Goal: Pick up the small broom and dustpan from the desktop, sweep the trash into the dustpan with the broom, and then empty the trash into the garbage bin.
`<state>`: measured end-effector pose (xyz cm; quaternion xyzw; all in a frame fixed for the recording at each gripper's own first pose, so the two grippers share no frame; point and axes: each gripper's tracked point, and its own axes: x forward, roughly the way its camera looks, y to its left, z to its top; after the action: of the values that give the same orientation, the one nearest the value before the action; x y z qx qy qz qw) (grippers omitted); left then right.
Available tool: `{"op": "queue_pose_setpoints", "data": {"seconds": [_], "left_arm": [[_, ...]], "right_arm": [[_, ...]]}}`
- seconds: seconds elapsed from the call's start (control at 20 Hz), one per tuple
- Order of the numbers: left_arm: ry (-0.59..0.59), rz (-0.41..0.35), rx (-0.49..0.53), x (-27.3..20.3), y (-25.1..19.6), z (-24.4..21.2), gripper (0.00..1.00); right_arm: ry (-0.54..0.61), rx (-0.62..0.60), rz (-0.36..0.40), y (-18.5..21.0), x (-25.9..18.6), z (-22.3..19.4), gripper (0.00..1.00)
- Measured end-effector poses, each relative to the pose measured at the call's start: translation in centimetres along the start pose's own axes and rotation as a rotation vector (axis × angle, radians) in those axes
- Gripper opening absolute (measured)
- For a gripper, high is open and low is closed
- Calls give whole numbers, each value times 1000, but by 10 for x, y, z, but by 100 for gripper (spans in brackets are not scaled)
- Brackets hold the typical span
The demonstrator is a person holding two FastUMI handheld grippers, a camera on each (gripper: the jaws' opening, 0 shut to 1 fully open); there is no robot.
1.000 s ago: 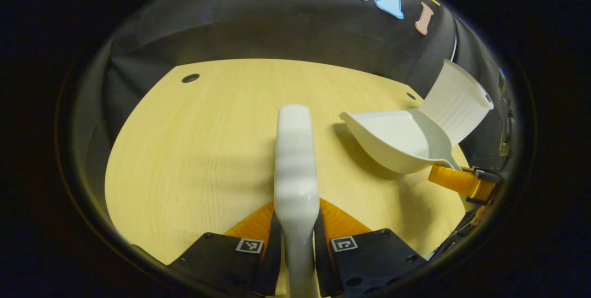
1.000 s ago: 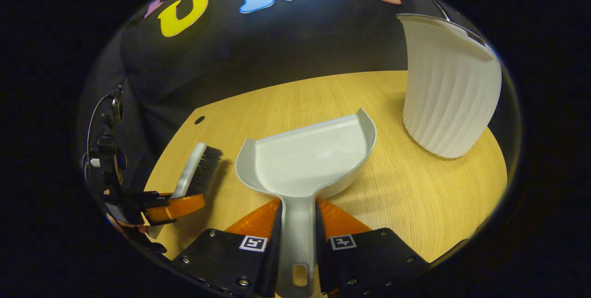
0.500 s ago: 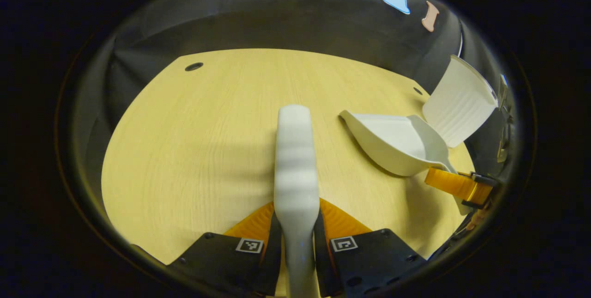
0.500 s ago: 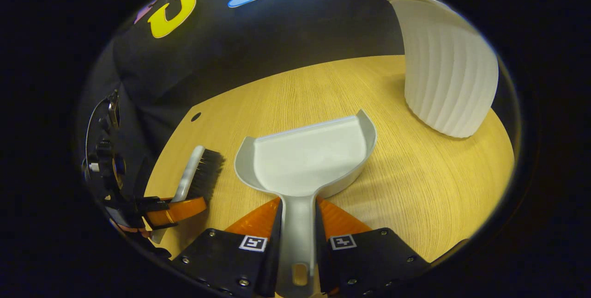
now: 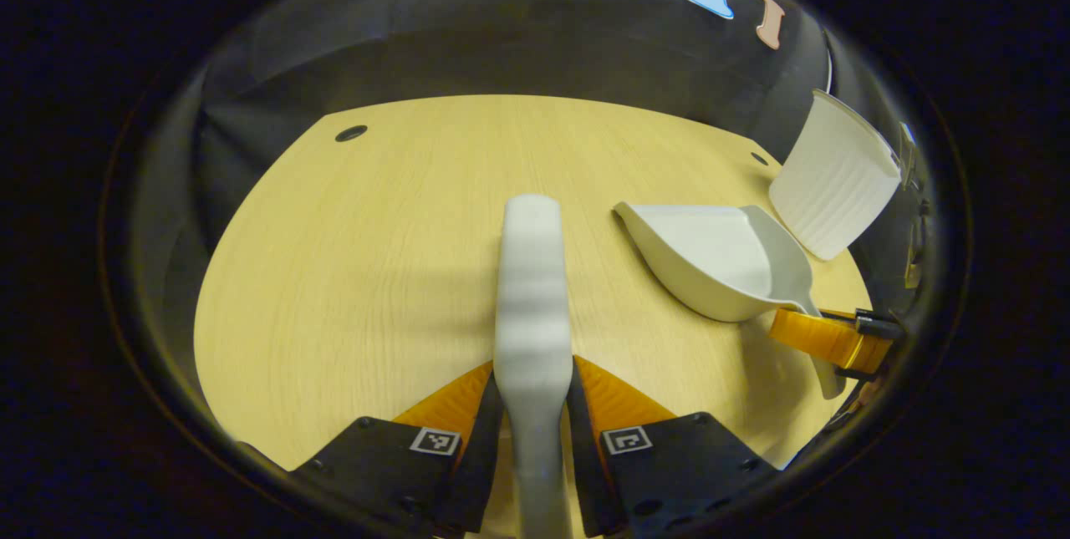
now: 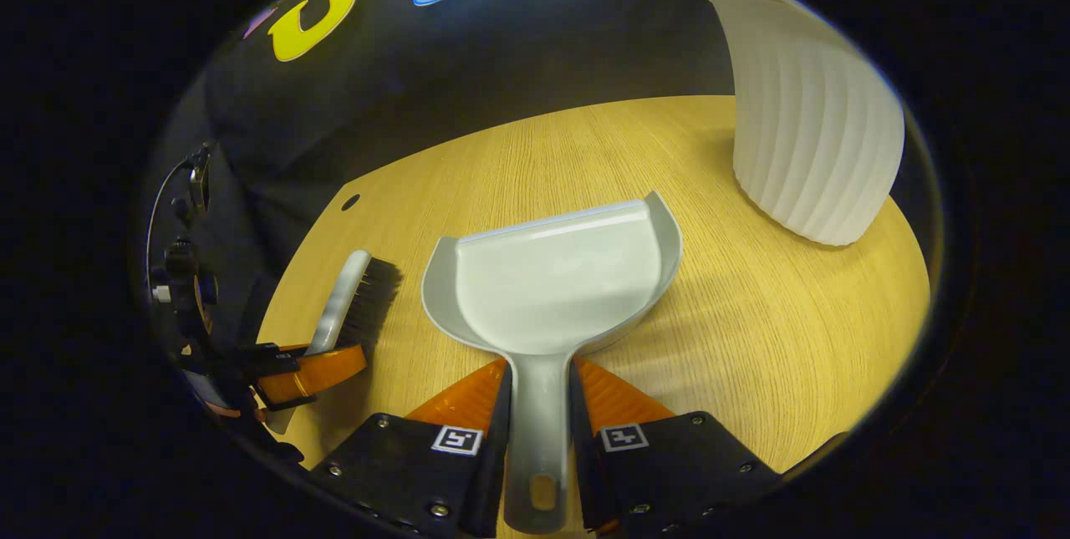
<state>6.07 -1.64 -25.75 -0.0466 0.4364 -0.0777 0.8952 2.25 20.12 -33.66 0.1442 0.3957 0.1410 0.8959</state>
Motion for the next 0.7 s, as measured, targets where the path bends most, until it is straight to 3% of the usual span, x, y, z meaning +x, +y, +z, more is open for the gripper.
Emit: {"op": "queue_pose_setpoints", "data": {"seconds": [0.05,0.1,0.15,0.2,0.25,0.3,0.35,0.4,0.5,0.55,0.7], "left_arm": [[-5,4,7,-1,1,1,51],[-12,7,13,-3,2,2,59],[-23,13,19,-4,2,4,59],[-37,17,23,-5,2,6,70],[-56,20,25,-7,2,10,80],[-79,29,26,-11,2,14,89],[-105,30,29,-19,0,19,93],[-132,36,33,-28,-1,23,94],[-187,39,42,-43,-1,32,96],[-216,46,46,-50,0,38,96],[-306,70,41,-73,-2,55,96]], "right_arm": [[1,5,-2,-1,0,0,34],[6,7,-15,-5,-1,0,41],[8,9,-15,-6,-3,1,50],[7,12,-19,-8,-5,1,55],[3,15,-19,-9,-7,3,53],[-3,12,-15,-10,-8,5,65],[-10,6,-15,-11,-12,8,59],[-22,-3,-13,-10,-20,12,71],[-53,-23,-9,-10,-30,20,77],[-70,-33,-9,-12,-36,24,88],[-128,-64,-5,-14,-53,38,91]]}}
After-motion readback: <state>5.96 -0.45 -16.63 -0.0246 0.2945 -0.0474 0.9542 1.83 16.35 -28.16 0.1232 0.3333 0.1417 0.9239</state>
